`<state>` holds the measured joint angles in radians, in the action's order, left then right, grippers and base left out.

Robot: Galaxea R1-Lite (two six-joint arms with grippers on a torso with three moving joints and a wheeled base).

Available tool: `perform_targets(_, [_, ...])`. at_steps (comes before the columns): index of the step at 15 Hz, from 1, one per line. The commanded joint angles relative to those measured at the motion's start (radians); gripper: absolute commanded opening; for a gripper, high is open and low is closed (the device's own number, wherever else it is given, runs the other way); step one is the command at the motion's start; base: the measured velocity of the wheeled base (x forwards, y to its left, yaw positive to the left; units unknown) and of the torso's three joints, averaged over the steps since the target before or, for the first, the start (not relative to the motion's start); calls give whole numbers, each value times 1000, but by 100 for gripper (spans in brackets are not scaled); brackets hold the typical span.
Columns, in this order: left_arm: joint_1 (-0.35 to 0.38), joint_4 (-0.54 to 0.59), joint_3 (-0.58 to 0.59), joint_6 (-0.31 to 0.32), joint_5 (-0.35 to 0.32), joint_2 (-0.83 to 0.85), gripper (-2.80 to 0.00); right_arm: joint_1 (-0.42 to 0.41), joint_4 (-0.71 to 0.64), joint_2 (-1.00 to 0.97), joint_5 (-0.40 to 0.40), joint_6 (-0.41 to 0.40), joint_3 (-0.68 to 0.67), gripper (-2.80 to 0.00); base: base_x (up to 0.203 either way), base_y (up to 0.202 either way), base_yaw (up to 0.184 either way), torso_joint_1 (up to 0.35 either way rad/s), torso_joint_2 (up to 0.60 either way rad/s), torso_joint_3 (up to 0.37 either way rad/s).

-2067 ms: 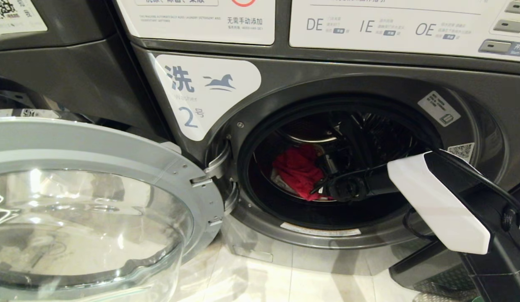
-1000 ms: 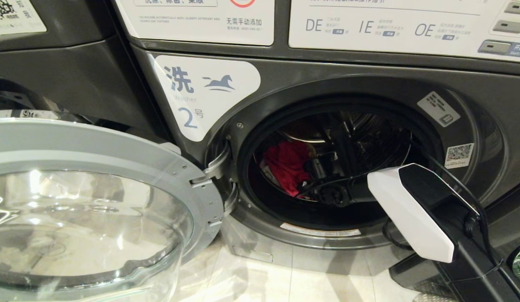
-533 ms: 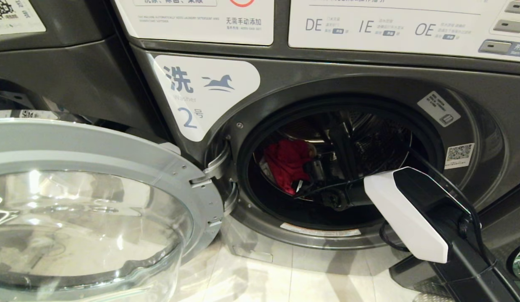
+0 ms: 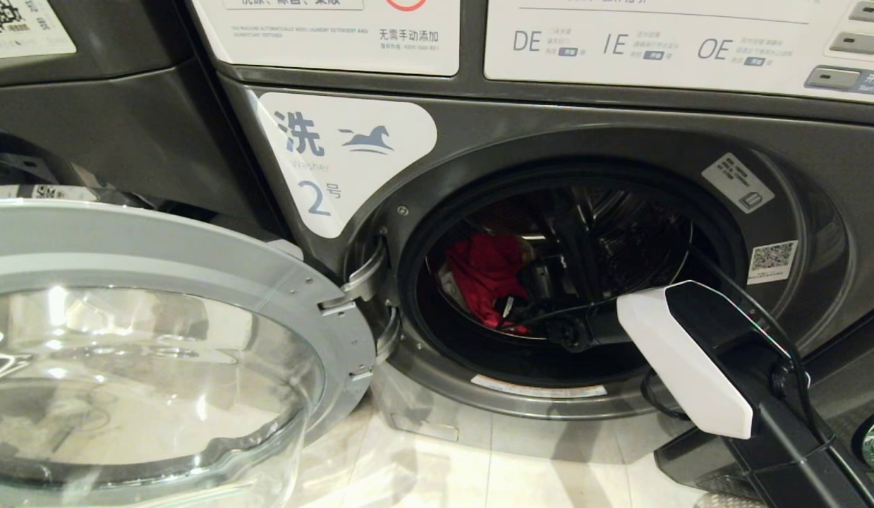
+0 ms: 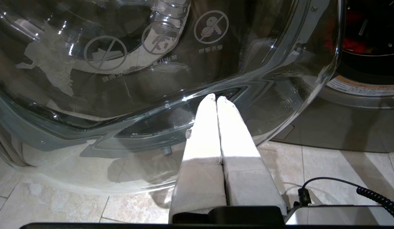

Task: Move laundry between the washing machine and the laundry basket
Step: Pick a cloth and place it into the basket

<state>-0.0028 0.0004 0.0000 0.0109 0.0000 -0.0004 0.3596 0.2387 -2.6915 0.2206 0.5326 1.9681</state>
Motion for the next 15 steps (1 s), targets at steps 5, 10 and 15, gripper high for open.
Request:
perform_targets(5, [1, 1, 0, 0, 0, -1, -280, -8, 39, -9, 4, -56, 0, 0, 0, 0, 0, 0, 0, 0])
perform_targets(10, [1, 0, 0, 0, 0, -1, -280, -8, 36, -16, 0, -55, 0, -280, 0, 0, 0, 0, 0, 0])
perform_targets(15, [0, 1, 0, 0, 0, -1, -280, -8, 38, -16, -4, -57, 0, -280, 0, 0, 0, 0, 0, 0])
